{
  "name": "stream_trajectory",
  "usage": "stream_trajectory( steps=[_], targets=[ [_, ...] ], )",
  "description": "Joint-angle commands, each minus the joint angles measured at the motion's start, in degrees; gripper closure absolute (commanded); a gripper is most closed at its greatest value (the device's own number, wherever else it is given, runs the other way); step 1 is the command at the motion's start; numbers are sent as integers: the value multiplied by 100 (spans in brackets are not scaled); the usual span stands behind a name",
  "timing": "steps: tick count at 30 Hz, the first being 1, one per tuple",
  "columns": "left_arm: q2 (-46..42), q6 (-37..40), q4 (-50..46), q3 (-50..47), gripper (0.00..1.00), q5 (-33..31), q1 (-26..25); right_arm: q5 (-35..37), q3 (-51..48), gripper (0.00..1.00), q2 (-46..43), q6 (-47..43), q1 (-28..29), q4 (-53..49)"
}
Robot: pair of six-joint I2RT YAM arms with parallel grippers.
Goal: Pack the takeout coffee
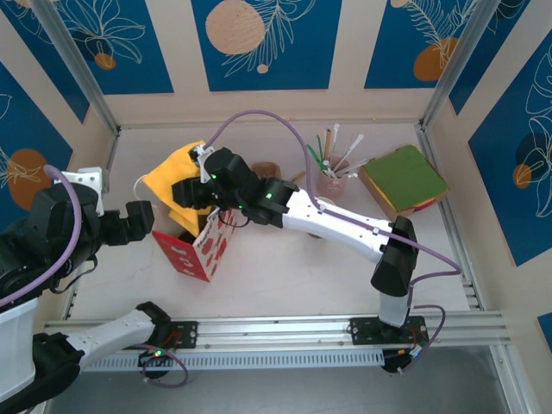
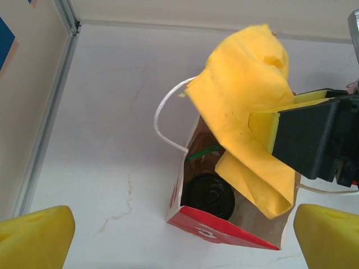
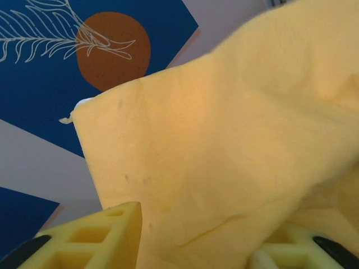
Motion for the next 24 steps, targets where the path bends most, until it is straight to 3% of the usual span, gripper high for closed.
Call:
stream_trajectory(
  steps=[1,6,14,24],
  targets=[
    [-41,40,-54,32,0,-2,60,93,102,55,26,-16,41,-88],
    [-34,27,-45,15,0,12,54,136,144,52,39,-29,39,-212],
    [-77,1,3,-78,0,6,58,236,397,33,147,27,83,-875],
    [-96,10,95,-182,0,-13,59,486,837,31,227,-95,140,-1491]
  ],
)
